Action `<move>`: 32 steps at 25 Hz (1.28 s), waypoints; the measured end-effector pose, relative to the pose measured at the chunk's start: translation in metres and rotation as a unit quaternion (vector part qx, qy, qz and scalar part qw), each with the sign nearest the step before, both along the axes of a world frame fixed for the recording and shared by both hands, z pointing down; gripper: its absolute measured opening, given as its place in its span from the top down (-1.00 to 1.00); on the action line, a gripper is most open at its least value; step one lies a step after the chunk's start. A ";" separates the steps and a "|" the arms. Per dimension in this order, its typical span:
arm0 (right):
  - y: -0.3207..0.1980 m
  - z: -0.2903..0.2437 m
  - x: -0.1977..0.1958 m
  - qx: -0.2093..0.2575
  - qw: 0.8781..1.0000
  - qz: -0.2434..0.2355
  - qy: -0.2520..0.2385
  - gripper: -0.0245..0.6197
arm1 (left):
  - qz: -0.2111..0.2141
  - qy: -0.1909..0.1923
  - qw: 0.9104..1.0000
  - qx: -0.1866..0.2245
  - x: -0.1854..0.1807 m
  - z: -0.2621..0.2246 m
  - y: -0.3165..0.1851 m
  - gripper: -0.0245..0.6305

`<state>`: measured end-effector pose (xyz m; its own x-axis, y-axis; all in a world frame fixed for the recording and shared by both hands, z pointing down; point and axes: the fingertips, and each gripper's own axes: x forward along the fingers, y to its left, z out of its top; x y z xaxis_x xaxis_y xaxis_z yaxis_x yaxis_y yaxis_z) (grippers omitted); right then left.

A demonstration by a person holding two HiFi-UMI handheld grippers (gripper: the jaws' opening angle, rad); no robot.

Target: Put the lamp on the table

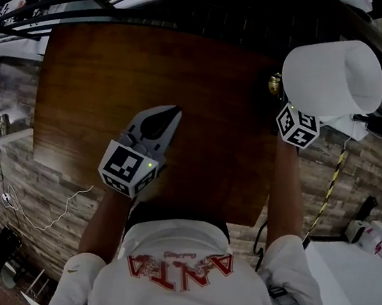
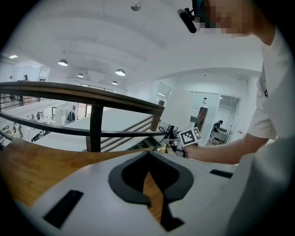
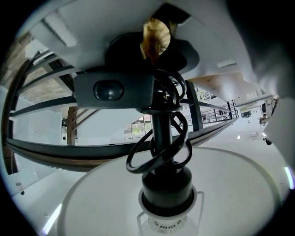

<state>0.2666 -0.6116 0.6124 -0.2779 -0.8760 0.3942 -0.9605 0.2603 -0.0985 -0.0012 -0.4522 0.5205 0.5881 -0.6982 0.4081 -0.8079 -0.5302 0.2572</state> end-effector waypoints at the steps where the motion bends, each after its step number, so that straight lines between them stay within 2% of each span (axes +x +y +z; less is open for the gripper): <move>1: 0.001 0.001 0.000 0.001 1.000 0.000 -0.001 0.67 | 0.000 0.000 1.000 -0.001 0.000 0.000 0.001 0.90; 11: 0.002 0.002 -0.001 0.023 1.000 0.007 -0.011 0.65 | 0.000 -0.001 1.000 -0.009 -0.002 0.008 0.007 0.90; 15: 0.005 0.007 -0.004 0.011 1.000 0.012 -0.006 0.64 | -0.001 -0.004 1.000 -0.006 -0.004 0.004 0.009 0.90; 23: 0.038 0.004 0.004 0.005 1.000 0.028 -0.012 0.62 | -0.001 -0.006 1.000 -0.002 -0.012 -0.003 0.015 0.90; 32: 0.100 -0.023 -0.011 -0.009 0.999 0.035 -0.017 0.66 | 0.019 0.005 0.999 0.033 -0.020 -0.045 0.031 0.90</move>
<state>0.2559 -0.5115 0.5898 -0.2286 -0.8869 0.4015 -0.9726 0.1897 -0.1347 -0.0214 -0.4208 0.4758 0.6184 -0.7005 0.3561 -0.7846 -0.5760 0.2296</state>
